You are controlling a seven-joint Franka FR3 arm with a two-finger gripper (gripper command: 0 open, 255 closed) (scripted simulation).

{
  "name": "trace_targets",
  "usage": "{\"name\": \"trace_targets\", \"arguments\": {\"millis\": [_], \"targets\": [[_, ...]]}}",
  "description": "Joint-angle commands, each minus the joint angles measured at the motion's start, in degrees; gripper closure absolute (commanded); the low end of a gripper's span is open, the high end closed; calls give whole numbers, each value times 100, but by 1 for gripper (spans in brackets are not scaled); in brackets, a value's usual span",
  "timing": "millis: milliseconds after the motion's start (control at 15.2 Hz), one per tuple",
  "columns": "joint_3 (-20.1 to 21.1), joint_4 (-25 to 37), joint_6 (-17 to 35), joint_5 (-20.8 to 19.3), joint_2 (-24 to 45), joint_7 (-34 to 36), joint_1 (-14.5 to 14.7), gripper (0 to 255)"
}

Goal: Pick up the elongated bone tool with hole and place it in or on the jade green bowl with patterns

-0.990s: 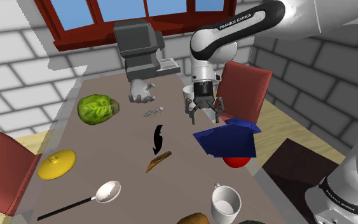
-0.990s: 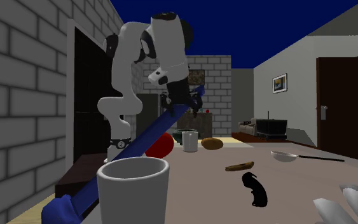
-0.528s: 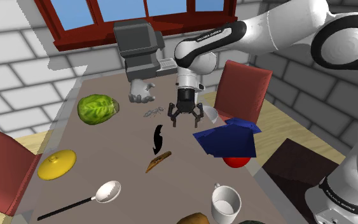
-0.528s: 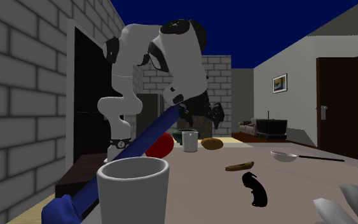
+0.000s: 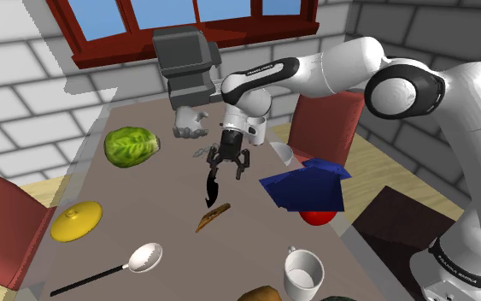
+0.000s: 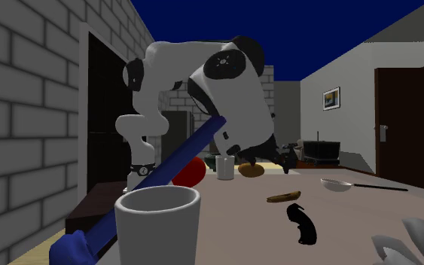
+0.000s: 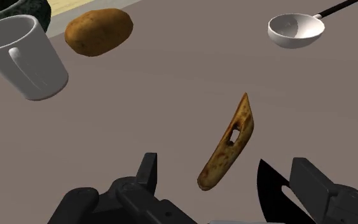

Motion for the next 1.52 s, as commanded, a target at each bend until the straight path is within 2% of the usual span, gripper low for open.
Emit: {"name": "trace_targets", "arguments": {"millis": [0,330,858,924,1452], "targets": [[20,-57,107,60,38,6,30,0],[72,-418,466,142,-15,-83,165,0],[72,-417,465,142,-15,-83,165,0],[72,-417,465,142,-15,-83,165,255],[72,-418,465,142,-16,-83,165,255]]}}
